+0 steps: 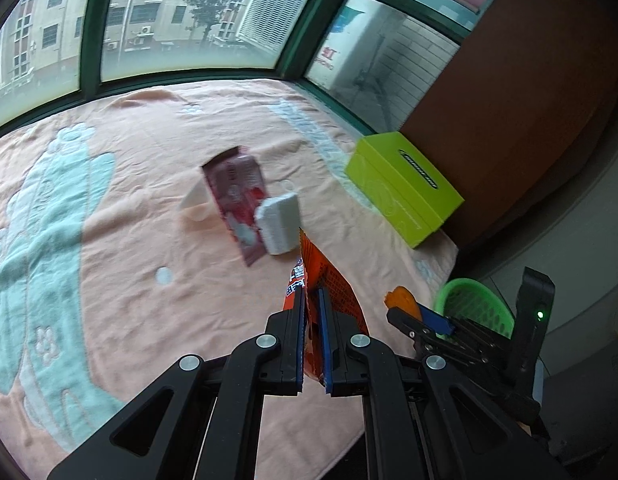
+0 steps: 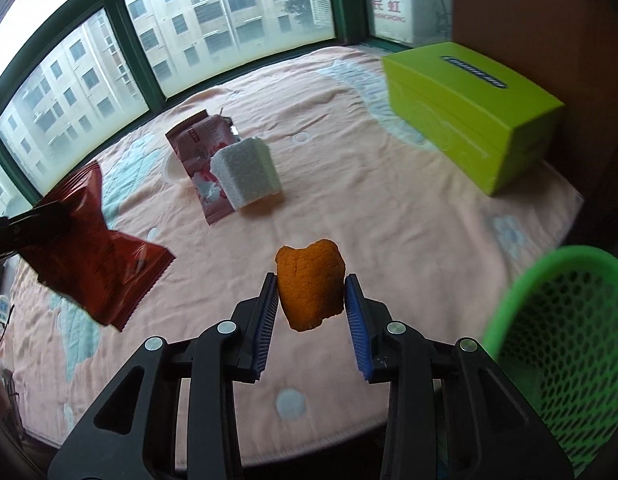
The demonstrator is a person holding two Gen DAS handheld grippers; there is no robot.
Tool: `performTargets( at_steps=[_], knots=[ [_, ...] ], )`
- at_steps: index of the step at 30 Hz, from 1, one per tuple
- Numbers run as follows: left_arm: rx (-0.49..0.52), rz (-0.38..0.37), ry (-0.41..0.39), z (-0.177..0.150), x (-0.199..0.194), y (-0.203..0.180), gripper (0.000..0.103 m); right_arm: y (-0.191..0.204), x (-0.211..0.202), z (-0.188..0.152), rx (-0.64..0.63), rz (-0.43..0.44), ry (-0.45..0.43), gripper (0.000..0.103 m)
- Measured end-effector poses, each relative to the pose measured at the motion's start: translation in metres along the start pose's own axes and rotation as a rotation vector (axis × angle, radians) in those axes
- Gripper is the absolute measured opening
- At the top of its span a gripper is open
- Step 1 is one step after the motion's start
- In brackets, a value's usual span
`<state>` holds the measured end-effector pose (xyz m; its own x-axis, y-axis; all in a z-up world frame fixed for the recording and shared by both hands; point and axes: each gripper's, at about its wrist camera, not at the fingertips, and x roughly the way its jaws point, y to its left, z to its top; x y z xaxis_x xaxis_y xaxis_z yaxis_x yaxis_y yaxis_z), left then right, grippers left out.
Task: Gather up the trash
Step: 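Carry the chip bag and orange piece over the green basket and release both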
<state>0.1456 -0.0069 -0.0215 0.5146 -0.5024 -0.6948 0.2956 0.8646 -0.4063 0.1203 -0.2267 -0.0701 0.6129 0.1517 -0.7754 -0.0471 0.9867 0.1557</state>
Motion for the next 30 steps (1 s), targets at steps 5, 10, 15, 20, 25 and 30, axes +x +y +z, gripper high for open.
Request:
performTargets(
  at_steps=[5,10,15,20,25,30],
  knots=[
    [0.051,-0.050,0.019,0.000,0.011,-0.036,0.007,-0.026,-0.029,-0.017,0.045,-0.053,-0.019,0.034],
    [0.102,-0.093,0.035,0.000,0.020,-0.070,0.007,-0.056,-0.056,-0.032,0.086,-0.108,-0.037,0.034],
    [0.156,-0.131,0.054,-0.001,0.031,-0.105,0.007,-0.086,-0.082,-0.048,0.137,-0.162,-0.055,0.034],
    [0.206,-0.165,0.077,-0.004,0.041,-0.137,0.007,-0.120,-0.104,-0.064,0.194,-0.224,-0.069,0.035],
    [0.259,-0.192,0.105,-0.009,0.052,-0.169,0.007,-0.147,-0.116,-0.081,0.254,-0.259,-0.060,0.036],
    [0.295,-0.206,0.132,-0.015,0.063,-0.193,0.007,-0.165,-0.124,-0.092,0.299,-0.284,-0.062,0.037]
  ],
)
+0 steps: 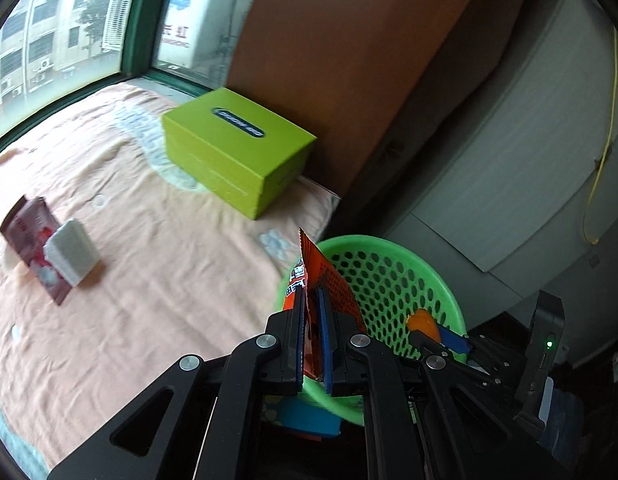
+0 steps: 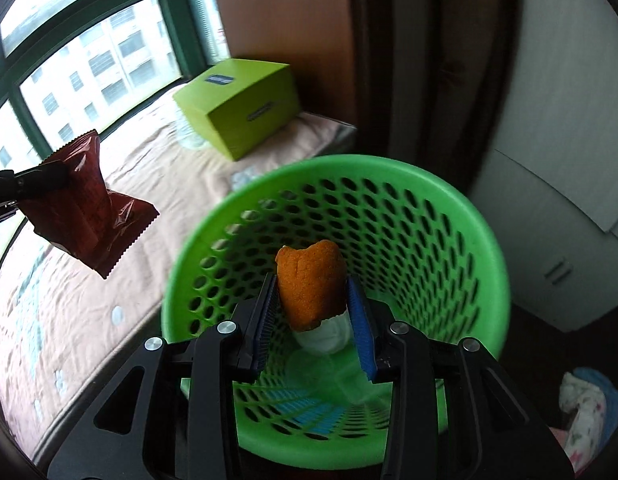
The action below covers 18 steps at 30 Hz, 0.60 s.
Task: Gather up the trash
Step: 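Carry the chip bag and orange piece over the green basket and release both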
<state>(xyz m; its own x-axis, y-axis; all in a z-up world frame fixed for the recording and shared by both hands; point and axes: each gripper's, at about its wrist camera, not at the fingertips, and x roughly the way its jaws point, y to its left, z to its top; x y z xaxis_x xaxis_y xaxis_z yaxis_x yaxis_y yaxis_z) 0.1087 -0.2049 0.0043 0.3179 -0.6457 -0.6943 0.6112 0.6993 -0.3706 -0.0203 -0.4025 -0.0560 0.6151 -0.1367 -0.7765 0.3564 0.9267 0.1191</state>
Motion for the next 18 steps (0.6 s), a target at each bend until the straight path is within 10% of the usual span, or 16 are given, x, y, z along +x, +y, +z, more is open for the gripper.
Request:
performTargets(
  at_steps=[18],
  knots=[
    [0.089,-0.011,0.110,0.001,0.059,-0.051,0.011,-0.038,-0.020,-0.005,0.069,-0.028,-0.060,0.057]
  ],
)
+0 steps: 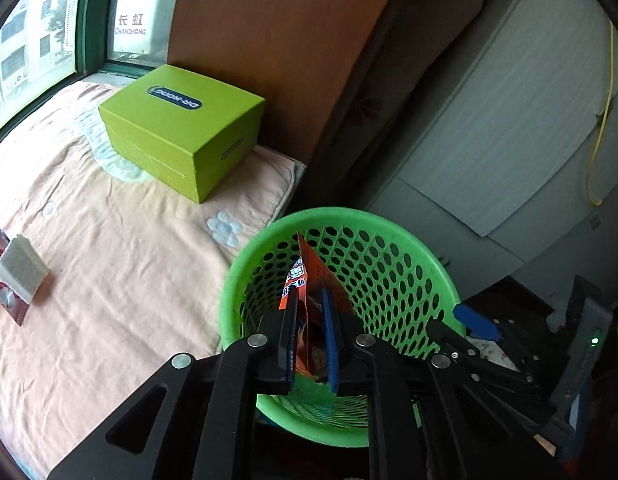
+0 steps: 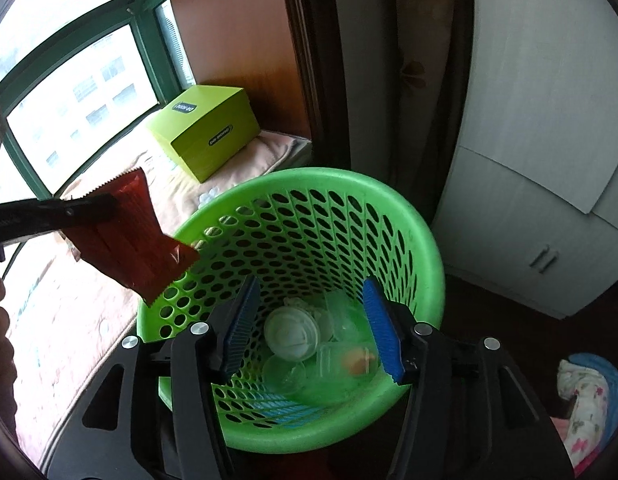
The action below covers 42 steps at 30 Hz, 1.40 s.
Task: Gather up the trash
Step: 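Carry the chip bag and orange piece over the green basket and release both, then move both tools back toward the pink wrapper and white foam block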
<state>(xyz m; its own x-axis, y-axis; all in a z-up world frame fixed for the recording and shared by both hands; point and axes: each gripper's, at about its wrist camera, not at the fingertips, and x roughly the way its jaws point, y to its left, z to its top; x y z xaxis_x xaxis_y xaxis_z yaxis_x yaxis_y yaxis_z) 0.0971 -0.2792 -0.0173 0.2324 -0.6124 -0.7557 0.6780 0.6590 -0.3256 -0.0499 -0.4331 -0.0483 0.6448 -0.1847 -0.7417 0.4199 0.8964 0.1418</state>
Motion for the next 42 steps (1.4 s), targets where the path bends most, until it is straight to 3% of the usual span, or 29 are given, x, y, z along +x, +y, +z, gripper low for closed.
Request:
performTargets(
  at_steps=[5,8,10,20,24,30,40,42],
  knots=[
    [0.003,0.001,0.026,-0.002,0.012,-0.003,0.014,-0.004,-0.004,-0.002,0.011,0.003,-0.012,0.059],
    [0.002,0.004,0.031,-0.003,0.014,-0.003,0.021,-0.004,-0.005,-0.002,0.011,0.002,-0.014,0.061],
    [-0.002,0.013,0.028,-0.005,0.013,-0.002,0.033,-0.003,-0.005,-0.002,0.012,0.008,-0.013,0.061],
    [-0.026,0.085,-0.023,-0.010,-0.012,0.020,0.051,0.019,-0.005,0.003,-0.035,0.043,-0.024,0.068],
    [-0.045,0.132,-0.044,-0.011,-0.024,0.038,0.057,0.032,-0.004,0.008,-0.058,0.062,-0.028,0.072],
    [-0.082,0.211,-0.121,-0.016,-0.055,0.070,0.081,0.061,0.003,0.016,-0.107,0.111,-0.026,0.076],
    [-0.238,0.341,-0.168,-0.031,-0.106,0.150,0.090,0.128,0.027,0.030,-0.204,0.209,-0.002,0.079],
    [-0.271,0.369,-0.177,-0.036,-0.116,0.168,0.093,0.141,0.033,0.032,-0.216,0.232,0.009,0.085]
  ],
)
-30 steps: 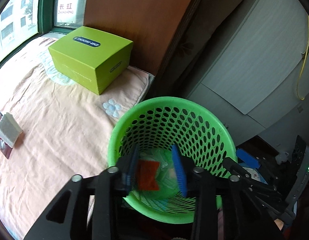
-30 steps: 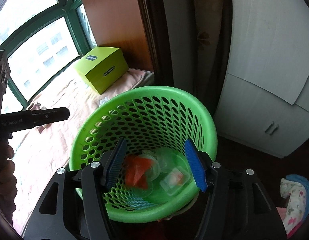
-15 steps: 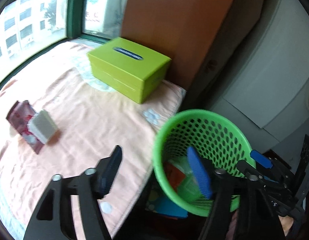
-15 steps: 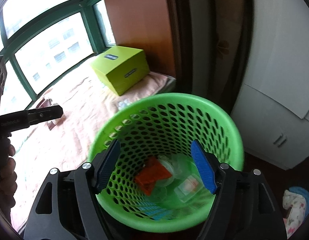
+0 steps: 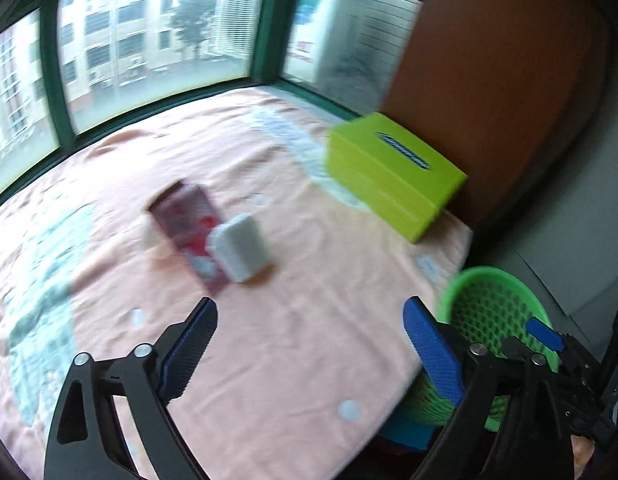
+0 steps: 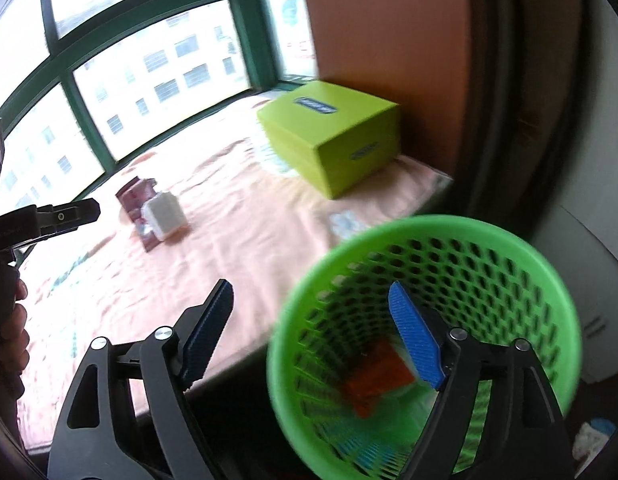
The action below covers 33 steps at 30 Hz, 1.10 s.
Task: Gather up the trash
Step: 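Move both tools back toward the pink wrapper and white foam block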
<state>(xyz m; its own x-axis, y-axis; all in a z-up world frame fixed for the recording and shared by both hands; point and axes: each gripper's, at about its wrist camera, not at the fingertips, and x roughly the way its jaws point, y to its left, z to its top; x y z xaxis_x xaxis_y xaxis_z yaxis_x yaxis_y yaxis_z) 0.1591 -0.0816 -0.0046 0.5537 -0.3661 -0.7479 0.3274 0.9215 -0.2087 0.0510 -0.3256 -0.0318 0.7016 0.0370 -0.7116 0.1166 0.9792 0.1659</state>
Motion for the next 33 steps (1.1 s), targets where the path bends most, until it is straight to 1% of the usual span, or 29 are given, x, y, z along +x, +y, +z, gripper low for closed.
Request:
performTargets(
  at_steps=[3,8,13,18,24,29,33],
  knots=[
    [-0.050,0.048,-0.008,0.002,-0.004,0.032,0.093,0.021,0.018,0.009,-0.026,0.054,0.022,0.085],
    [-0.136,0.089,-0.014,0.005,-0.009,0.073,0.094,0.055,0.041,0.020,-0.080,0.122,0.048,0.087],
    [-0.184,0.131,-0.013,0.004,-0.011,0.103,0.094,0.091,0.069,0.034,-0.152,0.186,0.073,0.090],
    [-0.218,0.152,-0.008,0.004,-0.009,0.124,0.094,0.123,0.102,0.049,-0.193,0.246,0.103,0.090],
    [-0.250,0.169,-0.004,0.007,-0.004,0.144,0.094,0.153,0.143,0.062,-0.265,0.260,0.144,0.090],
    [-0.278,0.182,0.004,0.008,0.002,0.162,0.094,0.169,0.176,0.067,-0.313,0.254,0.170,0.090],
    [-0.285,0.190,0.010,0.010,0.008,0.171,0.094,0.174,0.202,0.071,-0.325,0.253,0.207,0.090]
  ],
)
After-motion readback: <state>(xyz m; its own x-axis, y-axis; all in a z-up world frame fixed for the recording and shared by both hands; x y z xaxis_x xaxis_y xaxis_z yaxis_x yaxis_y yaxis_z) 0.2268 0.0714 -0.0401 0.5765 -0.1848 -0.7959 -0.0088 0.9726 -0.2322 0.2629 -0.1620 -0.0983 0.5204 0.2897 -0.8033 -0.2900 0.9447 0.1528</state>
